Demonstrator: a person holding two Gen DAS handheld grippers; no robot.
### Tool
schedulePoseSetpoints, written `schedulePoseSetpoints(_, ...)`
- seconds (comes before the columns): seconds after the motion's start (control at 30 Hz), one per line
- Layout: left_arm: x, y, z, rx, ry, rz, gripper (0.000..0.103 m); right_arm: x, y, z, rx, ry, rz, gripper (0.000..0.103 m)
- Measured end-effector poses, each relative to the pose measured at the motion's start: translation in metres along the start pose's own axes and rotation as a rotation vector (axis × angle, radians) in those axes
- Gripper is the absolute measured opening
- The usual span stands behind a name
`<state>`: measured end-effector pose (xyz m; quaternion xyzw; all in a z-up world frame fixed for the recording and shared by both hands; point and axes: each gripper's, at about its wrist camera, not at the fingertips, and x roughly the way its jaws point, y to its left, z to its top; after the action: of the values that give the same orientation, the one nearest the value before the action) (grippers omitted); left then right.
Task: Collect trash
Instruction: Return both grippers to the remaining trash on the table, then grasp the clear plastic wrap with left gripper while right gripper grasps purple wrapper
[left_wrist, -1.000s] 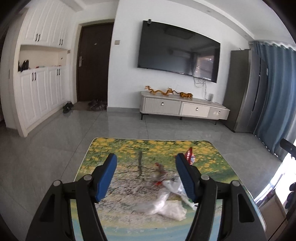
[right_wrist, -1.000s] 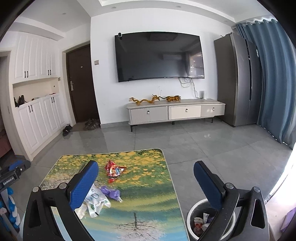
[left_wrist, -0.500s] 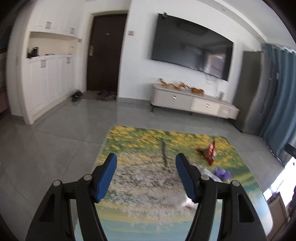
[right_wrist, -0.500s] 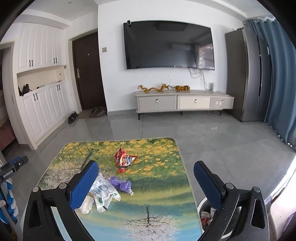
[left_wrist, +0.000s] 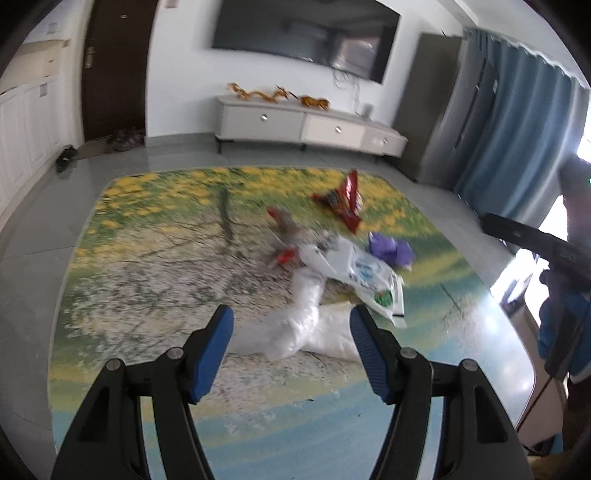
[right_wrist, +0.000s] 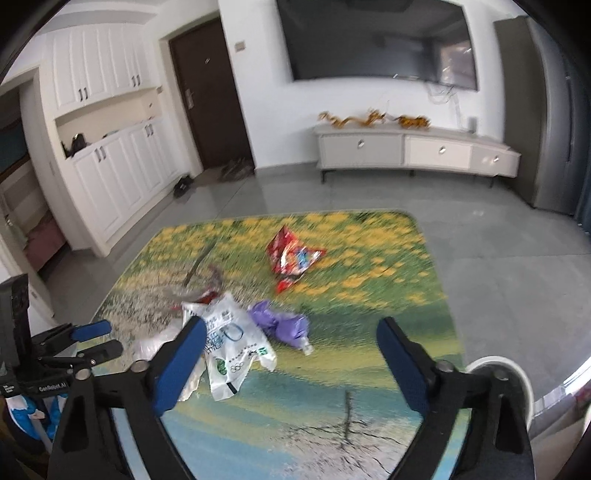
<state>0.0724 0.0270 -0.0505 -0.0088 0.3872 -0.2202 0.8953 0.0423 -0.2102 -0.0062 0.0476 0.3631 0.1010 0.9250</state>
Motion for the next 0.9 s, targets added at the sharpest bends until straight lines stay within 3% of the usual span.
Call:
schedulePoseSetpoints(0.17,0.026,-0.002,0.001,0.024,0.052,-0.012,0.063,0.045,0.003,0.0,-0.028,0.072,0.047,0.072)
schedulePoseSetpoints(0.27,0.038,0.004,0.001,0.009,0.076,-0.013,0.062,0.071,0.003,-0.001,-0.044,0.113,0.06,0.07)
schedulePoseSetpoints(0.43,0.055,0.014,0.0,-0.025,0.115,-0.015,0.049,0.103,0.002,-0.004,-0.068,0.169,0.076,0.065)
schedulePoseSetpoints(0.63,0.061,0.023,-0.001,-0.059,0.125,-0.025,0.029,0.119,0.0,-0.006,-0.075,0.196,0.085,0.052)
schedulePoseSetpoints(0.67,0.061,0.024,-0.001,-0.063,0.126,-0.025,0.026,0.12,0.0,-0.008,-0.077,0.202,0.085,0.042)
schedulePoseSetpoints(0.9,0.041,0.02,-0.004,-0.072,0.094,-0.01,0.026,0.109,0.001,-0.012,-0.065,0.185,0.099,0.035)
